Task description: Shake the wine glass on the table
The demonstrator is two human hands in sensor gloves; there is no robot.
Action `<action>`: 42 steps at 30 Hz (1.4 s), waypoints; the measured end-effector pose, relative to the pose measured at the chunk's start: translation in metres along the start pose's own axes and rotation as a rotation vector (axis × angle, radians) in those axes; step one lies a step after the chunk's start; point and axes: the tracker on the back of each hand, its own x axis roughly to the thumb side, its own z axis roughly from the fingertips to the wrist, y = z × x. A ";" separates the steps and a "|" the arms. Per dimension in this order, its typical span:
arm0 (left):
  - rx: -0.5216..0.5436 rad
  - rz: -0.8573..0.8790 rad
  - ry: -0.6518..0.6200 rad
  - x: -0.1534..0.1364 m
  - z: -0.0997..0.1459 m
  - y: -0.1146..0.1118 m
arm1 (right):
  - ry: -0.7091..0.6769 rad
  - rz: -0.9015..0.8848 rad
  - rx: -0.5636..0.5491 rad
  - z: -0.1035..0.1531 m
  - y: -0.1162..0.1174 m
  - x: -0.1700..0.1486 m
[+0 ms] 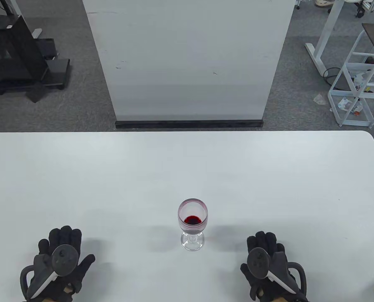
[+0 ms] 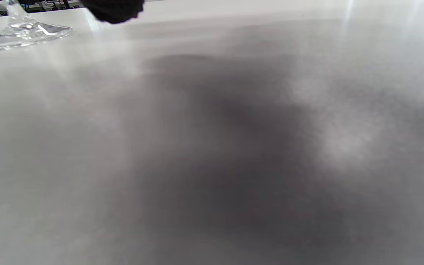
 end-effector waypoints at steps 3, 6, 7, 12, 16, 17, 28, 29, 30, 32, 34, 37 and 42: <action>0.001 0.001 0.003 -0.001 0.000 0.000 | 0.000 -0.002 0.021 0.000 0.002 -0.001; 0.000 0.006 0.005 -0.001 0.000 0.000 | -0.003 -0.004 0.027 0.000 0.002 -0.001; 0.001 0.007 0.005 -0.001 0.000 0.000 | -0.006 -0.005 0.028 0.000 0.002 0.000; -0.007 0.012 -0.003 -0.001 -0.001 -0.001 | -0.021 -0.025 0.005 0.001 0.002 -0.001; -0.007 0.011 -0.012 0.000 0.000 -0.001 | -0.049 -0.071 -0.036 0.000 -0.002 0.001; -0.009 0.014 -0.013 0.000 -0.001 -0.002 | -0.063 -0.078 -0.036 -0.001 -0.004 0.002; -0.013 0.022 -0.035 0.001 0.000 -0.003 | -0.113 -0.471 -0.150 -0.018 -0.055 0.034; -0.011 0.021 -0.038 0.001 0.001 -0.003 | -0.115 -0.504 -0.153 -0.021 -0.057 0.038; -0.009 0.022 -0.042 0.001 0.001 -0.003 | -0.114 -0.537 -0.146 -0.025 -0.058 0.043; -0.008 0.023 -0.045 0.001 0.001 -0.003 | -0.114 -0.569 -0.127 -0.031 -0.059 0.050; -0.007 0.030 -0.045 0.001 0.001 -0.002 | -0.114 -0.607 -0.089 -0.039 -0.057 0.059; -0.004 0.034 -0.048 0.000 0.001 -0.003 | -0.108 -0.652 -0.031 -0.049 -0.049 0.072; -0.002 0.036 -0.052 0.000 0.002 -0.003 | -0.110 -0.734 0.037 -0.066 -0.028 0.086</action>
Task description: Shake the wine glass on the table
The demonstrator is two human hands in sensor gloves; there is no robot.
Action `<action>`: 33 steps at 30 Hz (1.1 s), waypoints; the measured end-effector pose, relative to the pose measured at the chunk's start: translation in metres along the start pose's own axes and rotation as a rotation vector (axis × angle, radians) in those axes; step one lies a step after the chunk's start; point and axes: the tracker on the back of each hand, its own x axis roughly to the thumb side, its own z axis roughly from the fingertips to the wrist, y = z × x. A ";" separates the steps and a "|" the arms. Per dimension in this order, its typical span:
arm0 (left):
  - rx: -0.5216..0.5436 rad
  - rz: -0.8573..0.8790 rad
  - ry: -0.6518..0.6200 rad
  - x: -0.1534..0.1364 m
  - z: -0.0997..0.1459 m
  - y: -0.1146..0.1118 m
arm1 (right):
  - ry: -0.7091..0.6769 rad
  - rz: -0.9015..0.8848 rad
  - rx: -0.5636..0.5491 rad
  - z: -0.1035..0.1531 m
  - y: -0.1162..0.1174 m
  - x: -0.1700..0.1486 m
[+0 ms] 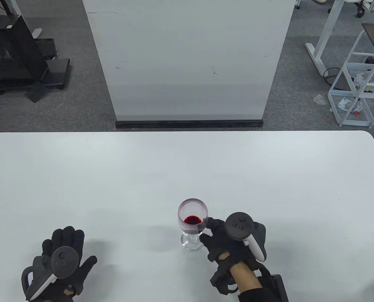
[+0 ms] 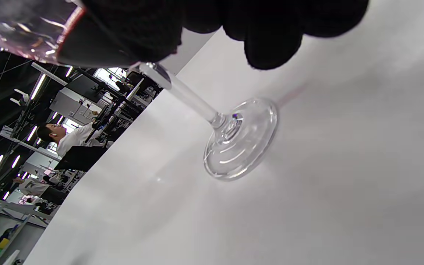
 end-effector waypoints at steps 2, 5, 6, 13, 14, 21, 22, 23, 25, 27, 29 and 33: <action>-0.001 0.001 0.000 0.000 0.000 0.000 | 0.007 -0.045 0.016 -0.005 0.007 -0.002; -0.003 0.004 -0.002 0.000 0.000 0.000 | 0.016 -0.110 0.064 -0.013 0.016 -0.006; -0.003 0.004 -0.003 0.000 0.000 0.000 | 0.016 -0.128 0.088 -0.015 0.019 -0.007; -0.009 0.008 -0.005 0.000 0.000 0.000 | 0.020 -0.227 0.111 -0.024 0.029 -0.007; -0.008 0.009 -0.006 0.000 0.000 0.000 | 0.031 -0.256 0.117 -0.025 0.031 -0.009; -0.005 0.017 -0.004 0.000 0.000 0.001 | 0.043 -0.334 0.125 -0.030 0.037 -0.012; -0.005 0.017 -0.004 0.000 0.000 0.001 | 0.043 -0.328 0.119 -0.030 0.037 -0.012; -0.005 0.017 -0.003 0.000 0.000 0.001 | 0.043 -0.332 0.122 -0.031 0.038 -0.013; -0.005 0.021 -0.004 0.000 0.000 0.001 | 0.055 -0.366 0.134 -0.031 0.043 -0.016; -0.003 0.024 -0.006 0.000 0.000 0.001 | 0.053 -0.401 0.151 -0.030 0.044 -0.016; 0.000 0.026 -0.006 -0.001 0.000 0.001 | 0.053 -0.375 0.167 -0.030 0.041 -0.017; 0.003 0.029 -0.002 -0.001 0.000 0.002 | 0.058 -0.359 0.135 -0.029 0.045 -0.016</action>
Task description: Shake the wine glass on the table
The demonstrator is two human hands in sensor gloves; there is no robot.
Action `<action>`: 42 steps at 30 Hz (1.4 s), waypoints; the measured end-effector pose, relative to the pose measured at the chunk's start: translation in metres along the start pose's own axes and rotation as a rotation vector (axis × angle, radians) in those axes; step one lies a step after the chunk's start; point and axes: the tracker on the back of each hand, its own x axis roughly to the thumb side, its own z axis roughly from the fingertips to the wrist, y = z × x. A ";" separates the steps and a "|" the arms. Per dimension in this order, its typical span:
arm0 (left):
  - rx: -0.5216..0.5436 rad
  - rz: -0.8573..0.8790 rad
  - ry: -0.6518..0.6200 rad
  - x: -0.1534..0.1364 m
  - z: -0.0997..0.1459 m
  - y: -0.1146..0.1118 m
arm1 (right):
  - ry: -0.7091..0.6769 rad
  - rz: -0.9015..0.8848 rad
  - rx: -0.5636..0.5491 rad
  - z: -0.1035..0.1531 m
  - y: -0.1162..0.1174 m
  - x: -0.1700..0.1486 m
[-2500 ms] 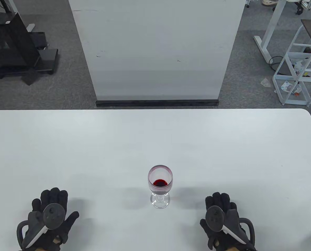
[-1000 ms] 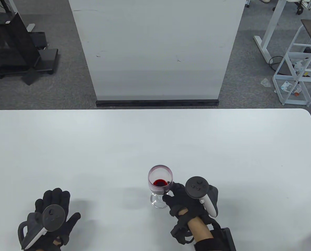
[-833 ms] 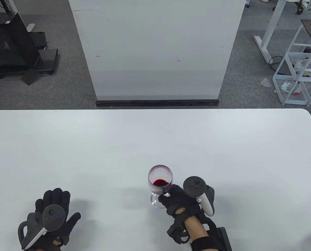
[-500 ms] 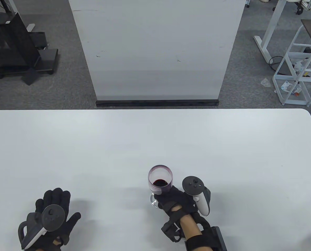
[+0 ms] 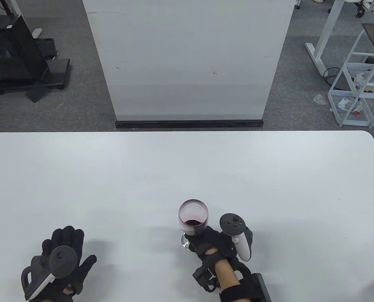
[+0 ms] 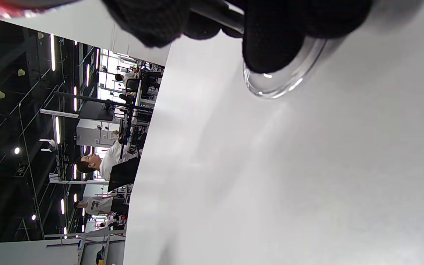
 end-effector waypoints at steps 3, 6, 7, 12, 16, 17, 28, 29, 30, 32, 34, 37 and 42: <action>-0.001 0.005 0.003 0.000 0.000 0.000 | -0.005 0.003 0.001 0.002 0.003 0.002; -0.002 0.005 0.004 -0.001 0.000 0.001 | -0.001 -0.007 0.017 0.001 -0.002 0.001; -0.001 0.005 0.003 -0.001 0.000 0.001 | 0.006 -0.013 -0.004 0.001 -0.002 0.000; -0.012 0.007 -0.003 0.000 -0.001 0.000 | -0.002 -0.025 0.015 0.002 0.001 0.001; -0.008 0.011 -0.003 -0.001 -0.001 0.001 | 0.004 -0.038 0.018 0.001 -0.004 -0.003; -0.008 0.012 -0.002 -0.001 -0.001 0.001 | 0.002 -0.049 0.023 0.001 -0.002 -0.004; -0.016 0.011 -0.004 -0.001 -0.002 0.000 | 0.004 -0.060 0.026 0.003 0.000 -0.002; -0.016 0.010 -0.004 -0.001 -0.002 0.000 | 0.005 -0.043 0.031 0.003 -0.002 -0.002; -0.016 0.011 -0.003 0.000 -0.002 0.000 | 0.007 -0.018 0.032 0.003 -0.004 -0.002; -0.016 0.011 -0.003 0.000 -0.001 0.000 | 0.009 -0.036 0.010 0.003 -0.005 -0.004; -0.018 0.011 -0.004 0.000 -0.002 0.000 | 0.006 -0.062 0.020 0.003 -0.001 -0.005; -0.019 0.008 -0.005 0.000 -0.002 0.000 | 0.008 -0.038 0.035 0.003 -0.003 -0.002; -0.015 0.011 -0.006 0.001 -0.001 0.000 | 0.009 -0.062 0.029 0.003 -0.002 -0.006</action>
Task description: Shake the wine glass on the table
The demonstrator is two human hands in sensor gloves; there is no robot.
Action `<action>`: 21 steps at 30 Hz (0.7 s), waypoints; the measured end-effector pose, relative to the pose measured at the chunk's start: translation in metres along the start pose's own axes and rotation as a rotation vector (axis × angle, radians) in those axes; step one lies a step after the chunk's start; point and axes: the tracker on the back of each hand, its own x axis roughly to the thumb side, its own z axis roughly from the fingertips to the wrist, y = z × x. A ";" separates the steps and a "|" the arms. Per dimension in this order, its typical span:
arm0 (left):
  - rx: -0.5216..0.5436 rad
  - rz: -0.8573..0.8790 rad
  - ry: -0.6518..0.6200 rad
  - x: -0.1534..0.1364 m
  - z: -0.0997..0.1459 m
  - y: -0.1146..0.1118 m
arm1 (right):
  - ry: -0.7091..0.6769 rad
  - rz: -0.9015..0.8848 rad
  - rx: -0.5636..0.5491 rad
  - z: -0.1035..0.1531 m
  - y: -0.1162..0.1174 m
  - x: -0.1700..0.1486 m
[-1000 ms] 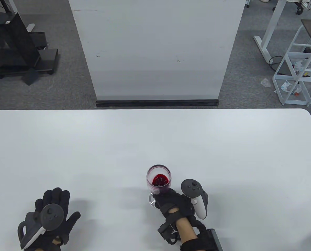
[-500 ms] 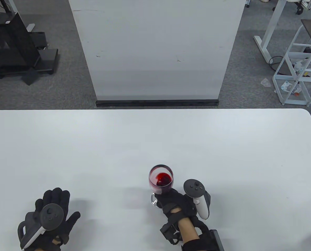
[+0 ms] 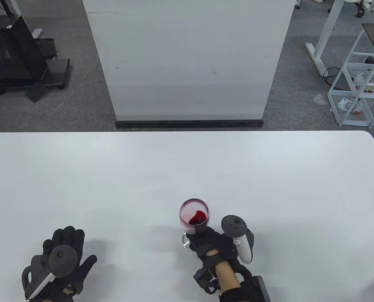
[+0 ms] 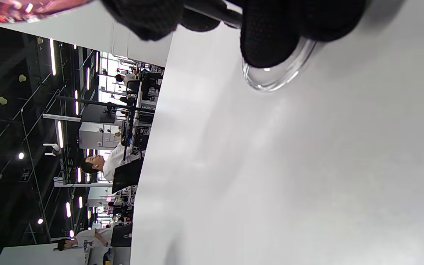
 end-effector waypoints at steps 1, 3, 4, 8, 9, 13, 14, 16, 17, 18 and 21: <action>-0.002 -0.001 0.000 0.000 0.000 0.000 | 0.000 -0.004 0.008 0.000 0.000 0.001; -0.002 -0.001 -0.001 0.000 0.000 0.000 | 0.000 0.028 0.008 0.001 -0.004 0.004; -0.001 0.000 -0.001 0.000 0.000 0.000 | 0.000 0.043 -0.014 0.001 -0.006 0.003; -0.007 0.005 -0.005 0.001 -0.001 0.000 | 0.000 0.007 -0.020 0.002 -0.001 0.001; -0.010 0.006 -0.007 0.001 -0.001 0.000 | -0.001 0.004 -0.016 0.002 0.000 0.001; -0.013 0.002 -0.009 0.002 -0.001 -0.001 | 0.005 0.041 -0.018 0.003 -0.006 0.003; -0.010 0.003 -0.010 0.002 -0.001 -0.001 | 0.005 0.024 -0.038 0.003 -0.005 0.002; -0.012 0.006 -0.010 0.002 -0.001 -0.001 | 0.004 -0.011 -0.024 0.002 -0.002 0.000; -0.012 0.007 -0.010 0.002 -0.002 -0.001 | 0.003 -0.014 -0.011 0.001 -0.002 0.001; -0.012 0.006 -0.010 0.002 -0.001 -0.001 | 0.003 -0.003 -0.002 0.001 -0.003 0.002; -0.009 0.006 -0.009 0.002 -0.001 -0.001 | 0.008 0.029 -0.023 0.001 -0.007 0.003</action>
